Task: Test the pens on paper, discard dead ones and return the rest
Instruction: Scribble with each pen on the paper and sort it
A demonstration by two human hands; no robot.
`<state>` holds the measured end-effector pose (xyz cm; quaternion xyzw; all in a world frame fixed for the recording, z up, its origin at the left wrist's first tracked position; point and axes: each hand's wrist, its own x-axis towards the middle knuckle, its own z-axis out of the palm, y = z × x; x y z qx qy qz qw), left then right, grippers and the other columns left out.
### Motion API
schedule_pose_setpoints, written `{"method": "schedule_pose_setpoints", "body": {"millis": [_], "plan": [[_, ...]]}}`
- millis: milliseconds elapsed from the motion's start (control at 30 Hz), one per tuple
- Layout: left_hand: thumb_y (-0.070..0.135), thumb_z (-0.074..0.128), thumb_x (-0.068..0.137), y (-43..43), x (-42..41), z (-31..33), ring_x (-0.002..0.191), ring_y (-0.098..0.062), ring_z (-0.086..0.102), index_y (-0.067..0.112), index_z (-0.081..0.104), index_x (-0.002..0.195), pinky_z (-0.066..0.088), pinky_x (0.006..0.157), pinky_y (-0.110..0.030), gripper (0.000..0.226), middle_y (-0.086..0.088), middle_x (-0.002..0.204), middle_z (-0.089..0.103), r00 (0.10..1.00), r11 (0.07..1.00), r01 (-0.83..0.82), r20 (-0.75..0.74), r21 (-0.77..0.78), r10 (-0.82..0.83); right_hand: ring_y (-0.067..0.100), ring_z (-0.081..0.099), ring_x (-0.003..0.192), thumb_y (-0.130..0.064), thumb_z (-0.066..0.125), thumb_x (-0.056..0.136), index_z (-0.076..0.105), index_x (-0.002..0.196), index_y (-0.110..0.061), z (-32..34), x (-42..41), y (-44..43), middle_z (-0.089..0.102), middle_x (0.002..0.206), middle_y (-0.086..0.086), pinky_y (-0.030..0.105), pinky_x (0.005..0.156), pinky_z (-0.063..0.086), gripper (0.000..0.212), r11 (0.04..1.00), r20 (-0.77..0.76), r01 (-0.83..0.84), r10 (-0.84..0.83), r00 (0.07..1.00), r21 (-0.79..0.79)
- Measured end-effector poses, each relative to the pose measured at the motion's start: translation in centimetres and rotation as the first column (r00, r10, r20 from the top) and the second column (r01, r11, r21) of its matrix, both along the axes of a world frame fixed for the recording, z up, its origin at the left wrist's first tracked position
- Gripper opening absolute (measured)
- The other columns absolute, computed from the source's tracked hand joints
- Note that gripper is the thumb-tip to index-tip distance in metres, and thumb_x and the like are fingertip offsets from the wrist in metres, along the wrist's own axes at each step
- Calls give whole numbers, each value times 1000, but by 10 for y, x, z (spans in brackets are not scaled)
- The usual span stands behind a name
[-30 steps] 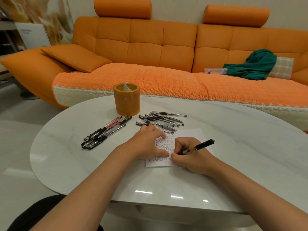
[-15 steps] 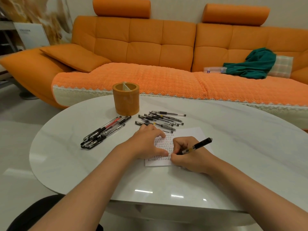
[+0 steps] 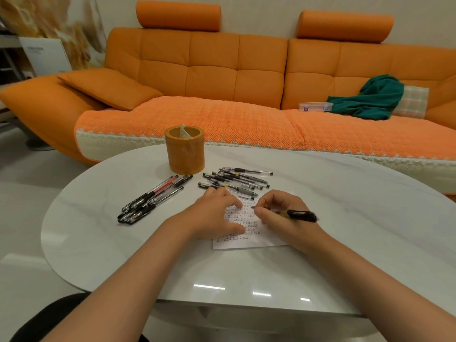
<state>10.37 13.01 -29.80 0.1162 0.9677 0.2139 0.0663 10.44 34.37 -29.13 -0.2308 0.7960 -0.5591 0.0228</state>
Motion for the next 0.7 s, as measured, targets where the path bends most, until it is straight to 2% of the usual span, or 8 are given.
{"method": "schedule_pose_setpoints", "body": {"millis": [100, 200, 267, 333, 400, 467, 600, 700], "plan": [[61, 68, 82, -2, 1, 0, 134, -9, 27, 39, 51, 138, 35, 112, -41, 62, 15, 138, 40, 1000, 1000, 17, -14, 6, -17, 9, 57, 94, -21, 48, 93, 70, 93, -25, 3, -8, 4, 58, 100, -9, 19, 79, 44, 23, 963, -363, 73, 27, 931, 259], [58, 67, 85, -5, 3, -1, 131, -7, 28, 39, 55, 133, 34, 110, -37, 53, 16, 132, 41, 999, 999, 31, -35, 22, -30, 15, 51, 87, -1, 51, 84, 64, 108, -24, 6, -16, 1, 55, 106, -6, 23, 67, 39, 36, 869, -556, 163, 145, 819, 466], [53, 65, 89, -9, 6, -1, 129, -7, 30, 39, 59, 128, 36, 109, -37, 42, 16, 129, 43, 997, 999, 10, -71, 30, -8, 18, 57, 82, -8, 58, 91, 60, 114, -30, 12, -13, -6, 62, 105, -9, 29, 61, 42, 32, 782, -548, 223, 175, 818, 582], [46, 61, 94, -16, 7, 1, 127, -8, 36, 36, 64, 123, 39, 104, -35, 31, 14, 127, 49, 987, 998, -61, -149, 14, 63, 17, 62, 84, -37, 58, 96, 59, 106, -35, 21, -7, -16, 67, 95, -12, 31, 63, 44, 9, 674, -522, 287, 171, 836, 681], [38, 57, 98, -28, 8, 4, 123, -11, 42, 33, 65, 120, 42, 99, -33, 24, 10, 125, 54, 959, 985, -172, -231, -20, 162, 14, 59, 74, -64, 52, 90, 57, 85, -30, 21, -3, -25, 63, 76, -10, 30, 59, 40, 35, 582, -515, 338, 167, 840, 739], [33, 54, 100, -43, 8, 8, 122, -15, 46, 32, 65, 121, 44, 97, -34, 24, 7, 125, 57, 923, 955, -283, -295, -84, 247, 12, 54, 62, -78, 44, 82, 52, 68, -24, 19, -3, -34, 57, 62, -6, 30, 54, 37, 56, 576, -511, 349, 142, 848, 739], [27, 50, 101, -74, 13, 11, 118, -21, 47, 29, 60, 127, 44, 91, -34, 28, 1, 127, 57, 857, 858, -465, -356, -220, 373, 15, 45, 52, -80, 34, 78, 43, 57, -20, 13, 0, -49, 45, 51, -1, 32, 50, 32, 65, 560, -438, 298, 130, 890, 773], [24, 47, 101, -91, 17, 12, 112, -23, 50, 25, 58, 127, 45, 86, -33, 28, -2, 122, 57, 820, 788, -543, -386, -289, 424, 18, 35, 50, -69, 40, 85, 35, 56, -19, 11, 0, -60, 35, 50, 0, 31, 49, 26, 58, 549, -434, 310, 110, 894, 776]]}}
